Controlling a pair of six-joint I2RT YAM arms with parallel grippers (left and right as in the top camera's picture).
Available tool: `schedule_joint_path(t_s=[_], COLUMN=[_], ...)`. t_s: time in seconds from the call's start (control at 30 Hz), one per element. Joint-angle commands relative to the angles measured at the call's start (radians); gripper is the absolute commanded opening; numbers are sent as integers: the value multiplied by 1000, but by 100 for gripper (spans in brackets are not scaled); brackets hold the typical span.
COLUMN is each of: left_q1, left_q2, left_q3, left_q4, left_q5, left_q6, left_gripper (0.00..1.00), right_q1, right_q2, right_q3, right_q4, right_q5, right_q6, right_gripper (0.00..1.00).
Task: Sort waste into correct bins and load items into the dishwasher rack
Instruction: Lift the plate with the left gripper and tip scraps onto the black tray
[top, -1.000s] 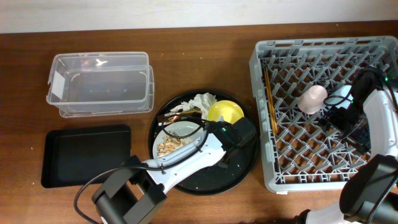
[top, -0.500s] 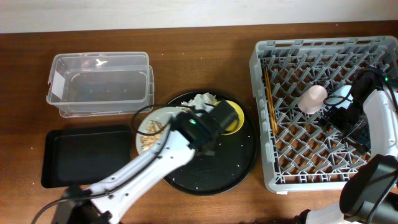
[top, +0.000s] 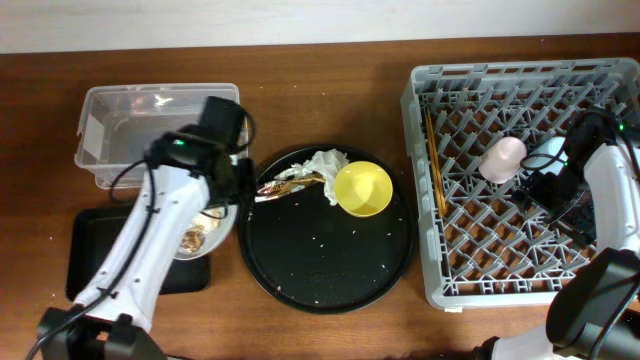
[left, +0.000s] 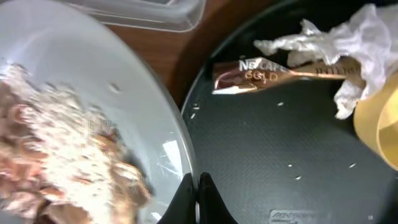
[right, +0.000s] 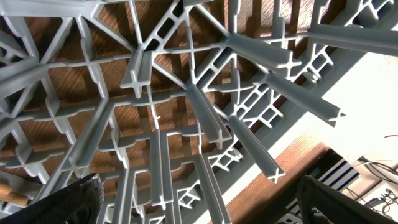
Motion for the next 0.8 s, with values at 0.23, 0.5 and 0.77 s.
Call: schedule_joint_path(t_s=[0.23,0.5,0.77], left_q1=[335,474,597], left_q2=[-26,-26,-26], left_q3=[18,17,17], left_q4=[32,75,65], left_q5=[172,257,401], left_q6=[34,7,-15], left_gripper=[1,1,1], right_q1=[-6,-6,-6], right_q2=[6,6,6], right_q3=[2,2,2], right_q4=[0,0,0], right_q5=[1,1,1], right_q6=[5,5,5], right_gripper=[98,98,98])
